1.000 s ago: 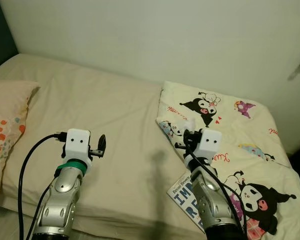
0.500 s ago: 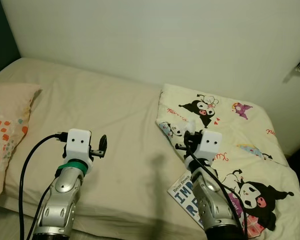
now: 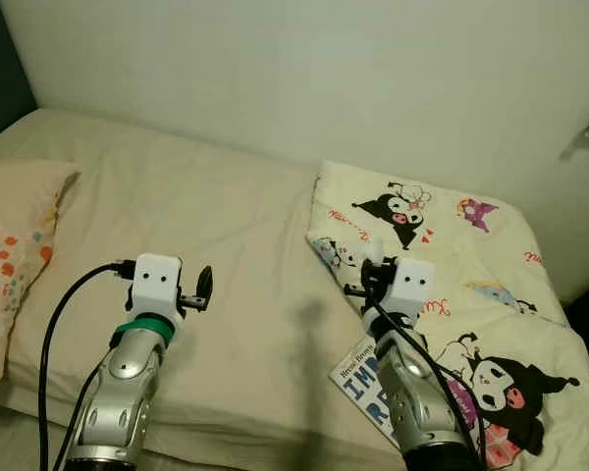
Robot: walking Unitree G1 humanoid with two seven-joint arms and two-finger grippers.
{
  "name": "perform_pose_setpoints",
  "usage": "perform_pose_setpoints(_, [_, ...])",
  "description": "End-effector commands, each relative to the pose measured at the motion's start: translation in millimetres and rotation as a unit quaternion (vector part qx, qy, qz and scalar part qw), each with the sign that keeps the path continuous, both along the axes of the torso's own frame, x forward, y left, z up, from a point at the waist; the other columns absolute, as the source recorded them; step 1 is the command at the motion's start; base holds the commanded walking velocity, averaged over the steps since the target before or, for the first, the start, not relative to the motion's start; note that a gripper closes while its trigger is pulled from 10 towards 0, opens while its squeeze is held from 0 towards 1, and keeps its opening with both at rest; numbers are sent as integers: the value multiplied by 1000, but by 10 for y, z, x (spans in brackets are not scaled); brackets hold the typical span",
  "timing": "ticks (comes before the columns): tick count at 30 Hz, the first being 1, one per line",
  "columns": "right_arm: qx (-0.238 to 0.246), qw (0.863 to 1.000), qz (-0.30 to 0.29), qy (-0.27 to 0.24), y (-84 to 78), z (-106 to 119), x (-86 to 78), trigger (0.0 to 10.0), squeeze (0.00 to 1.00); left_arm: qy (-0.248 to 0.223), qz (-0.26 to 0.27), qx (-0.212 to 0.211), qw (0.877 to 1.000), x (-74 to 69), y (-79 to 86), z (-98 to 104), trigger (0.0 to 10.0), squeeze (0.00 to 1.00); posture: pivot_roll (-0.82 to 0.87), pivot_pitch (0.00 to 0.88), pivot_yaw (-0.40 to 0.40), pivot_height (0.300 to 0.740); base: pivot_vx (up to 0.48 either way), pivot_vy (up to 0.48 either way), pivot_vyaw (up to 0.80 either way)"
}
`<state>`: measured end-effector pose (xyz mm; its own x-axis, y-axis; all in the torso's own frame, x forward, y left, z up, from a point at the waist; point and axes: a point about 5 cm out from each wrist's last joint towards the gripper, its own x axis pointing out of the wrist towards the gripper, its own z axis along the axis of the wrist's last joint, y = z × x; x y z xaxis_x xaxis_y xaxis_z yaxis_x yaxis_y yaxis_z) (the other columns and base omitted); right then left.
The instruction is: Clean up the room
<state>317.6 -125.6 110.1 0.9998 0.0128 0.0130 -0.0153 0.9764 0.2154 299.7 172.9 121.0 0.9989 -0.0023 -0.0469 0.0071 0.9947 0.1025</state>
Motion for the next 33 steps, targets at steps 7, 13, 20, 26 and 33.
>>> perform_pose_setpoints(7, [-7,1000,-5,23,-28,-95,-33,10000,0,7,-7,-7,1000,-32,-37,-42,10000,0,120,0,-56,740,0,0,0])
perform_pose_setpoints(13, [-8,1000,-5,25,-28,-100,-36,10000,0,7,-10,-5,1000,-38,-43,-45,10000,0,120,0,-56,740,0,0,0])
perform_pose_setpoints(20, [-8,1000,-4,28,-22,-110,-41,10000,0,8,-11,-6,1000,-43,-45,-47,10000,0,120,0,-56,740,0,0,0])
perform_pose_setpoints(26, [-8,1000,-6,28,-28,-112,-47,10000,0,8,-12,-5,1000,-51,-47,-47,10000,0,118,0,-58,740,0,0,0])
perform_pose_setpoints(33, [-9,1000,-6,29,-30,-112,-48,10000,0,8,-12,-6,1000,-54,-51,-48,10000,0,118,0,-59,740,0,0,0])
